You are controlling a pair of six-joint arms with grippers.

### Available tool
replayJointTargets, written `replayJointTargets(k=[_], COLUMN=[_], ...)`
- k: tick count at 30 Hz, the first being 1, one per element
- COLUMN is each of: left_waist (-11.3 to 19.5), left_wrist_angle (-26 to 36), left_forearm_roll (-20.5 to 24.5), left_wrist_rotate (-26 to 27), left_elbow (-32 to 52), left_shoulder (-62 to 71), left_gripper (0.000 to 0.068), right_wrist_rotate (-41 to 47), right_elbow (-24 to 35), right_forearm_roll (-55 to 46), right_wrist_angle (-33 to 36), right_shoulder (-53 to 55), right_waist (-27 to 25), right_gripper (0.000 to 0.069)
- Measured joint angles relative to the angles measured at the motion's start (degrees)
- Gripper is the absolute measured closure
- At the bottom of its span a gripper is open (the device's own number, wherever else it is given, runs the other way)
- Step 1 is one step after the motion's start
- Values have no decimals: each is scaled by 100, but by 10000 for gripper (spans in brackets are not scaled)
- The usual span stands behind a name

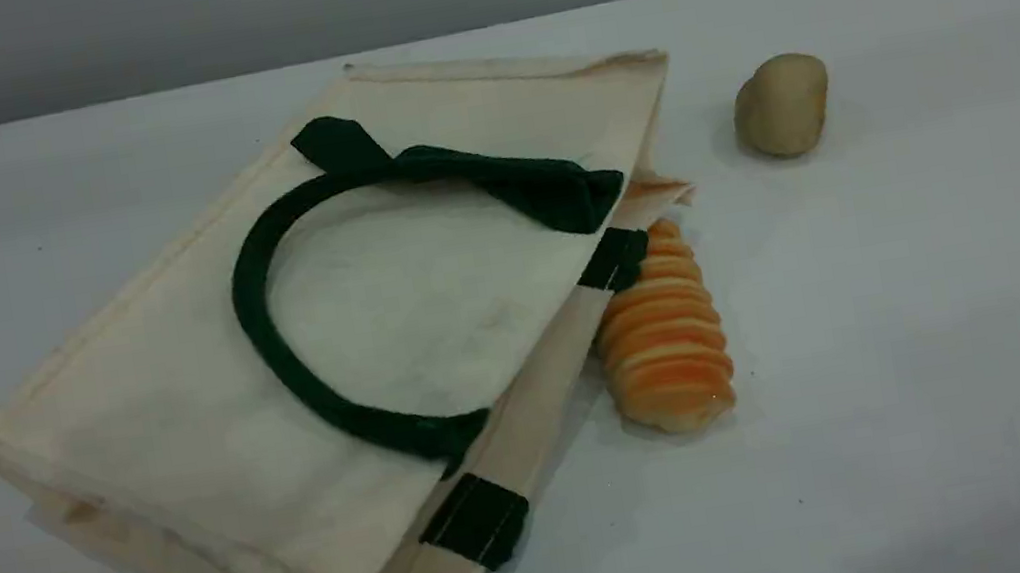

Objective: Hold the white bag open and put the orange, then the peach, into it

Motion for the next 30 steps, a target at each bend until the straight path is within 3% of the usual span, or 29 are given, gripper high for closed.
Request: replayJointTargets(k=[6, 13, 17, 24, 30], left_waist=[0, 0, 0, 5, 5], left_wrist_angle=[137, 685, 693, 692, 689], left_forearm_roll=[-7, -13, -19, -27, 285], left_wrist_rotate=[-266, -723, -952, -1108, -1103], left_elbow=[0, 0, 10, 782, 2017], left_shoulder=[-436, -807, -940, -1576, -2491], left_gripper=[218, 218, 218, 218, 218], right_wrist_rotate=[777, 2035, 2702, 3198, 3198], right_elbow=[0, 0, 170, 1255, 2499], right_forearm_roll=[-780, -2321, -3208, -3801, -4165], right_wrist_angle=[35, 318, 279, 271, 230], right_shoulder=[-1152, -2447, -3013, -3763, -3976], right_waist=[0, 0, 0, 0, 0], right_gripper=[209, 209, 209, 209, 209])
